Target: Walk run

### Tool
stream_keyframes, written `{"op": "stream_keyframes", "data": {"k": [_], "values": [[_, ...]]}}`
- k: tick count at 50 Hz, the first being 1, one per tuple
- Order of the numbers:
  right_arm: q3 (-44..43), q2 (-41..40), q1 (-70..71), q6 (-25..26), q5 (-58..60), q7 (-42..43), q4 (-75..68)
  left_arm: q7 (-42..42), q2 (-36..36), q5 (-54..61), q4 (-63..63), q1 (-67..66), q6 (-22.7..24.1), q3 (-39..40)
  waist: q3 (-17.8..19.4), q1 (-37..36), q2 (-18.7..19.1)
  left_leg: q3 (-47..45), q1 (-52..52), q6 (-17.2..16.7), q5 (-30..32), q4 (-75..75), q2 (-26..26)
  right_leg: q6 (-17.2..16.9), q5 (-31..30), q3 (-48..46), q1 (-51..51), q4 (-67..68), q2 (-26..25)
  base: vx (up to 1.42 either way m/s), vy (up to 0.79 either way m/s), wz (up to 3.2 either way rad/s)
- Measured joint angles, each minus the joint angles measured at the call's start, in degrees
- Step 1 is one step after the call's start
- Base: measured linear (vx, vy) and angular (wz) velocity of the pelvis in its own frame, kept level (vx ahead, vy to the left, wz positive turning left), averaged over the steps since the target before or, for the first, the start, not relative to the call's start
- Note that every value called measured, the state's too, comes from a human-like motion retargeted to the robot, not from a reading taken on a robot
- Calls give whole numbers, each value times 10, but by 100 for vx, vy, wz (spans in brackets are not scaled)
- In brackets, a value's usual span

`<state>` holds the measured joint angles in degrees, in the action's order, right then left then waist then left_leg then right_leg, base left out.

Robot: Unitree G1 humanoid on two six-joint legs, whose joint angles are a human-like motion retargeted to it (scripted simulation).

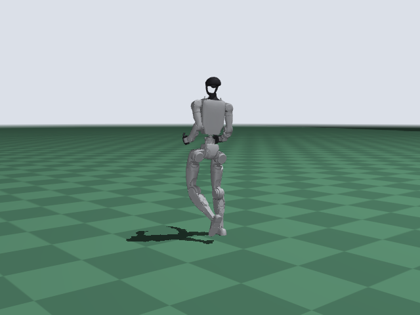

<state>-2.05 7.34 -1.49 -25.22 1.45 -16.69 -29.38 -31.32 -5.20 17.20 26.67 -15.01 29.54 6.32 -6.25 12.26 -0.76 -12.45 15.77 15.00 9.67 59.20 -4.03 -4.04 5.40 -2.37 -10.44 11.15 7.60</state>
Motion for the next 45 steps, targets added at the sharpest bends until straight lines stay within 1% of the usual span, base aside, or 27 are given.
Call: {"op": "stream_keyframes", "data": {"k": [2, 5, 8, 10, 11, 12, 13, 15, 17, 18, 20, 22, 23, 25, 26, 27, 28, 30, 32, 33, 35, 37, 38, 40, 42, 43, 45], "values": [[9, -2, 10, -6, -13, 2, 21, -7, -7, 25, 3, -16, -11, -3, 6, -34, -6, -23, 49, 0, -69, -16, 5, 1, -16, -25, 37, -28, 1, 80, -9, 100], [22, 19, 23, -24, -34, 26, 64, -31, 10, 50, -1, -31, -28, -10, 8, -80, -19, -37, 124, -3, -145, -118, -57, -23, -50, -75, 72, -60, 21, 63, 7, 136], [31, 35, 30, -36, -36, 33, 87, -29, 44, 51, -12, -40, -26, -12, 9, -111, -15, -94, 146, -1, -183, -279, -44, -35, -60, -130, 111, -75, -3, 76, -13, 147], [27, 37, 30, -32, -33, 22, 84, -18, 58, 44, -18, -41, -22, -9, 9, -126, -11, -157, 135, 0, -205, -383, -36, -40, -59, -165, 142, -82, -28, 79, -18, 152], [24, 36, 26, -27, -34, 12, 76, -9, 58, 40, -20, -38, -21, -7, 8, -127, -9, -179, 121, 0, -203, -431, -48, -46, -62, -183, 158, -82, -41, 88, -29, 156], [22, 33, 22, -22, -36, 3, 67, -1, 56, 37, -20, -35, -20, -4, 7, -129, -13, -206, 105, 0, -200, -465, -52, -50, -67, -198, 175, -80, -50, 99, -65, 121], [22, 30, 16, -17, -37, -3, 58, 7, 49, 38, -20, -31, -21, 1, 5, -134, -30, -242, 82, 0, -196, -475, -40, -49, -75, -205, 194, -75, -49, 116, -91, 77], [14, 19, 3, -15, -37, -17, 37, 23, 30, 42, -20, -20, -22, 10, 3, -148, -48, -264, 37, 0, -234, -494, -46, -67, -132, -206, 218, -39, -46, 138, -77, 63], [-3, 12, -16, -23, -20, -32, 11, 39, 0, 48, -18, -8, -19, 11, 0, -147, -48, -198, 15, 0, -282, -467, -47, -53, -248, -221, 210, 43, -45, 120, -15, 145], [-9, 12, -26, -28, -4, -40, -4, 47, -16, 53, -16, 2, -18, 16, -3, -133, -36, -162, 18, 0, -287, -444, -38, -29, -299, -217, 190, 98, -56, 96, 19, 173], [-5, 15, -41, -31, 26, -43, -23, 53, -36, 65, -13, 26, -19, 33, 0, -126, -12, -132, 23, 0, -296, -405, -5, 6, -349, -177, 145, 212, -69, 88, 31, 135], [-3, 25, -63, -26, 64, -24, -31, 55, -47, 82, -20, 67, -18, 14, 5, -129, 36, -63, 0, 0, -308, -404, 8, 27, -254, -142, 79, 314, -90, 72, 22, 221], [-7, 31, -77, -25, 74, -19, -32, 57, -44, 86, -24, 80, -16, -1, 2, -121, 49, -24, -11, 0, -305, -412, 2, 41, -224, -131, 52, 332, -96, 79, 8, 272], [-27, 33, -108, -26, 83, -14, -29, 50, -31, 81, -30, 105, -15, -18, 3, -132, 56, 22, -33, 0, -287, -432, -9, 94, -159, -106, -1, 351, -85, 71, -3, 251], [-41, 27, -124, -27, 79, -10, -27, 47, -20, 75, -33, 118, -15, -31, 3, -130, 59, 48, -39, 0, -272, -438, -13, 116, -120, -120, -27, 350, -62, 79, -8, 291], [-54, 20, -140, -28, 72, -7, -25, 44, -8, 69, -36, 130, -13, -44, 1, -121, 63, 80, -44, 0, -256, -444, -17, 131, -88, -140, -51, 343, -37, 85, -9, 388], [-67, 10, -156, -29, 63, -4, -22, 42, 5, 64, -41, 139, -12, -59, -3, -97, 69, 123, -48, 0, -239, -448, -23, 133, -69, -173, -72, 326, -9, 82, -13, 442], [-83, -9, -181, -30, 42, 4, -18, 39, 29, 54, -52, 156, -9, -77, -8, -49, 76, 203, -56, 0, -204, -451, -38, 102, -56, -186, -109, 253, -2, 90, -23, 458], [-89, -22, -197, -32, 20, 12, -12, 38, 48, 43, -60, 167, -5, -83, -10, -9, 73, 256, -69, 0, -171, -450, -55, 48, -53, -146, -138, 156, -12, 84, -34, 387], [-89, -27, -202, -35, 10, 17, -9, 38, 55, 38, -63, 169, -3, -85, -10, 5, 67, 274, -77, 0, -158, -446, -63, 24, -48, -117, -148, 106, -14, 92, -35, 310], [-85, -32, -204, -39, -7, 25, -3, 39, 69, 24, -67, 165, 3, -84, -6, 16, 45, 311, -104, 0, -125, -447, -91, -5, -26, -22, -164, 15, -18, 87, -29, 225], [-72, -32, -198, -39, -12, 33, 4, 46, 79, 7, -64, 145, 9, -79, 1, 10, 29, 318, -143, 0, -86, -446, -100, -37, -3, 46, -159, -43, -21, 104, -30, 117], [-63, -30, -194, -39, -11, 36, 9, 50, 83, 1, -61, 130, 10, -75, 4, 7, 28, 315, -160, 0, -66, -436, -99, -42, 3, 59, -152, -55, -21, 101, -18, 97], [-47, -23, -177, -37, -5, 40, 17, 56, 80, -4, -53, 94, 13, -65, 8, 14, 17, 299, -192, 0, -6, -398, -120, -79, -65, 96, -130, -49, -19, 106, -9, 122], [-35, -14, -149, -36, -5, 36, 15, 56, 69, -6, -40, 54, 16, -54, -1, 15, 17, 234, -184, -29, 100, -332, -125, -68, -10, 77, -112, 5, -5, 95, -7, 112], [-31, -14, -132, -38, -12, 34, 11, 50, 62, -10, -29, 37, 18, -46, -7, 4, 16, 182, -157, -52, 153, -279, -114, -64, 18, 71, -106, 38, -1, 88, -32, 137], [-38, -13, -87, -45, -54, 27, -7, 27, 44, -31, 7, 18, 20, -25, -6, 19, 32, 134, -84, -85, 198, -132, -60, -76, 55, 5, -88, 71, 18, 83, -42, 218]]}}
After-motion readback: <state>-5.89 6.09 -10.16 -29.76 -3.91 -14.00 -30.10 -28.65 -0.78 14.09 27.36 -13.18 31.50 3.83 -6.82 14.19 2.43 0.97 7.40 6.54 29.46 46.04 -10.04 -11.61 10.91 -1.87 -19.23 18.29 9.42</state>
